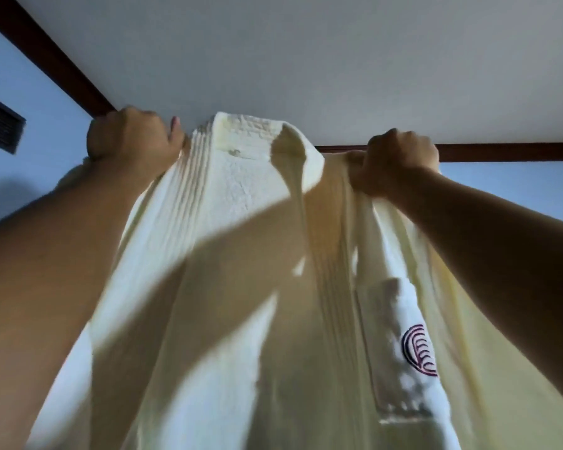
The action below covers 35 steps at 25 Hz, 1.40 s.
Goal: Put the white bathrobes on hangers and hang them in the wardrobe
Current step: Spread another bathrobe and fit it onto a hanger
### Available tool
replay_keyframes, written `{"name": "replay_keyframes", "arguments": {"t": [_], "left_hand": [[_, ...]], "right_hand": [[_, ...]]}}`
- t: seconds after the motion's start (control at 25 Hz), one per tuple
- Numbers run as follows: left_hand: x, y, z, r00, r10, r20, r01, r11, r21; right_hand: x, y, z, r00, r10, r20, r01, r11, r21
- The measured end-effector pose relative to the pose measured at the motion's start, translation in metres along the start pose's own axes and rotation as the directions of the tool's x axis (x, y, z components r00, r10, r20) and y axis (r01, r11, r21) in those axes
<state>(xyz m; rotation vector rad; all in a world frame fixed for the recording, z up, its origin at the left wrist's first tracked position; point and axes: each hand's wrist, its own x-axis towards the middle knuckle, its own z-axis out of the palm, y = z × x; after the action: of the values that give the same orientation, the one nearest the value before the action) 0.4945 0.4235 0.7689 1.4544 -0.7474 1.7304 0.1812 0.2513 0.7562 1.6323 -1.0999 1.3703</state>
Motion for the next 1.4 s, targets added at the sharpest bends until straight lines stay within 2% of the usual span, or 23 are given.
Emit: {"name": "replay_keyframes", "arguments": {"t": [0.08,0.2,0.24,0.32,0.4,0.44,0.48,0.52,0.56,0.6,0.64,0.68,0.76,0.8,0.92,0.96,1.04,1.16,1.2,1.24,1.28,1.36,1.4], "left_hand": [[0.011,-0.007,0.0,0.999,0.008,-0.035,-0.009,1.0,-0.027],[-0.031,-0.014,0.017,0.999,-0.049,0.024,0.051,0.994,-0.098],[-0.064,-0.018,0.026,0.994,-0.09,0.065,0.097,0.988,-0.119],[-0.163,-0.028,0.038,0.977,-0.127,0.168,0.155,0.974,-0.165],[-0.291,-0.04,0.027,0.92,-0.077,0.385,0.198,0.938,-0.286],[-0.36,-0.051,0.015,0.81,-0.05,0.585,0.292,0.898,-0.329],[-0.434,-0.063,-0.005,0.605,0.031,0.796,0.395,0.856,-0.333],[-0.494,-0.073,-0.029,0.34,0.135,0.931,0.467,0.835,-0.292],[-0.553,-0.085,-0.049,0.097,0.229,0.969,0.479,0.842,-0.247],[-0.606,-0.094,-0.073,-0.052,0.231,0.972,0.465,0.867,-0.181],[-0.654,-0.102,-0.097,-0.15,0.202,0.968,0.475,0.874,-0.108],[-0.687,-0.107,-0.122,-0.207,0.124,0.97,0.498,0.867,-0.004],[-0.733,-0.11,-0.155,-0.251,-0.05,0.967,0.56,0.807,0.188],[-0.747,-0.109,-0.164,-0.273,-0.106,0.956,0.582,0.773,0.252],[-0.75,-0.107,-0.169,-0.249,-0.254,0.934,0.599,0.718,0.355],[-0.748,-0.109,-0.165,-0.235,-0.276,0.932,0.635,0.682,0.362],[-0.73,-0.111,-0.157,-0.243,-0.205,0.948,0.703,0.636,0.318],[-0.709,-0.116,-0.143,-0.369,-0.079,0.926,0.764,0.541,0.351],[-0.713,-0.12,-0.137,-0.382,-0.073,0.921,0.771,0.525,0.361],[-0.714,-0.122,-0.131,-0.369,-0.089,0.925,0.766,0.534,0.357],[-0.721,-0.125,-0.123,-0.316,-0.109,0.942,0.768,0.554,0.322],[-0.737,-0.125,-0.109,-0.234,-0.153,0.96,0.777,0.565,0.279],[-0.746,-0.122,-0.099,-0.219,-0.186,0.958,0.774,0.565,0.287]], "right_hand": [[0.018,-0.009,0.005,1.0,0.008,0.028,-0.009,0.999,0.041],[-0.009,-0.024,0.049,0.986,0.085,0.144,-0.12,0.959,0.258],[-0.04,-0.028,0.07,0.97,0.097,0.224,-0.172,0.923,0.343],[-0.138,-0.029,0.123,0.925,0.023,0.38,-0.231,0.828,0.512],[-0.267,-0.026,0.169,0.839,-0.03,0.544,-0.333,0.762,0.556],[-0.332,-0.024,0.186,0.756,-0.027,0.654,-0.409,0.76,0.505],[-0.406,-0.019,0.199,0.642,-0.015,0.767,-0.493,0.758,0.427],[-0.467,-0.012,0.207,0.518,0.019,0.855,-0.562,0.762,0.323],[-0.525,-0.005,0.21,0.411,0.02,0.911,-0.584,0.773,0.247],[-0.578,0.001,0.21,0.336,-0.023,0.942,-0.558,0.8,0.219],[-0.624,0.009,0.212,0.285,-0.092,0.954,-0.539,0.808,0.238],[-0.661,0.018,0.217,0.253,-0.118,0.96,-0.532,0.812,0.239],[-0.708,0.026,0.222,0.32,-0.149,0.936,-0.503,0.81,0.301],[-0.714,0.023,0.219,0.318,-0.178,0.931,-0.511,0.795,0.326],[-0.703,0.002,0.21,0.218,-0.092,0.972,-0.629,0.748,0.211],[-0.701,-0.003,0.213,0.216,-0.056,0.975,-0.677,0.711,0.191],[-0.695,-0.007,0.216,0.283,-0.011,0.959,-0.68,0.702,0.209],[-0.684,-0.014,0.223,0.356,-0.006,0.934,-0.596,0.768,0.232],[-0.685,-0.013,0.23,0.403,-0.024,0.915,-0.562,0.783,0.268],[-0.685,-0.013,0.235,0.42,-0.047,0.906,-0.541,0.789,0.292],[-0.69,-0.012,0.243,0.446,-0.094,0.89,-0.522,0.78,0.344],[-0.697,-0.013,0.258,0.448,-0.169,0.878,-0.505,0.763,0.404],[-0.704,-0.015,0.271,0.422,-0.201,0.884,-0.498,0.763,0.411]]}}
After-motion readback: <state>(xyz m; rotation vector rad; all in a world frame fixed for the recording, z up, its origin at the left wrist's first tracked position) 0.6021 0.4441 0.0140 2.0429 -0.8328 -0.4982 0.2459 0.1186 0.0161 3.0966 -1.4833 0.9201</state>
